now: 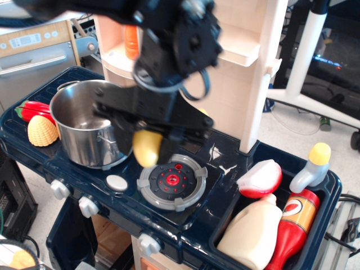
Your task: Put banana in pot or pan
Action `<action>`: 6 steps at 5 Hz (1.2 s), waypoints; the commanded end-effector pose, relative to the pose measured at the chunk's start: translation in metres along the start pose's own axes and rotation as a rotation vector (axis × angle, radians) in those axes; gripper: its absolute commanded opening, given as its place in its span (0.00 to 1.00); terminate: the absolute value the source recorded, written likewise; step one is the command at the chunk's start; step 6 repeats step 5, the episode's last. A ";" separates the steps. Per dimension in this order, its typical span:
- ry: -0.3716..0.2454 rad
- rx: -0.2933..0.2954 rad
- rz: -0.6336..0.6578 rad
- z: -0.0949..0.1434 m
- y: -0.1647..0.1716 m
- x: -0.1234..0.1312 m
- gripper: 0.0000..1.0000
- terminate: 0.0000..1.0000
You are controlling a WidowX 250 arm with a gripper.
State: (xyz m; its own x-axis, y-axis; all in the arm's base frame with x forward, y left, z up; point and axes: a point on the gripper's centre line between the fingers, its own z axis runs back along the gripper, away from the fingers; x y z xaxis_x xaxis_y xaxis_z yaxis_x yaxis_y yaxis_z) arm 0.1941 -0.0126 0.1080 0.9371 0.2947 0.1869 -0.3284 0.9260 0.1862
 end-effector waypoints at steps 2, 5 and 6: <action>-0.063 0.078 -0.120 -0.006 0.084 0.051 0.00 0.00; -0.153 0.113 -0.287 -0.014 0.088 0.069 1.00 1.00; -0.153 0.113 -0.287 -0.014 0.088 0.069 1.00 1.00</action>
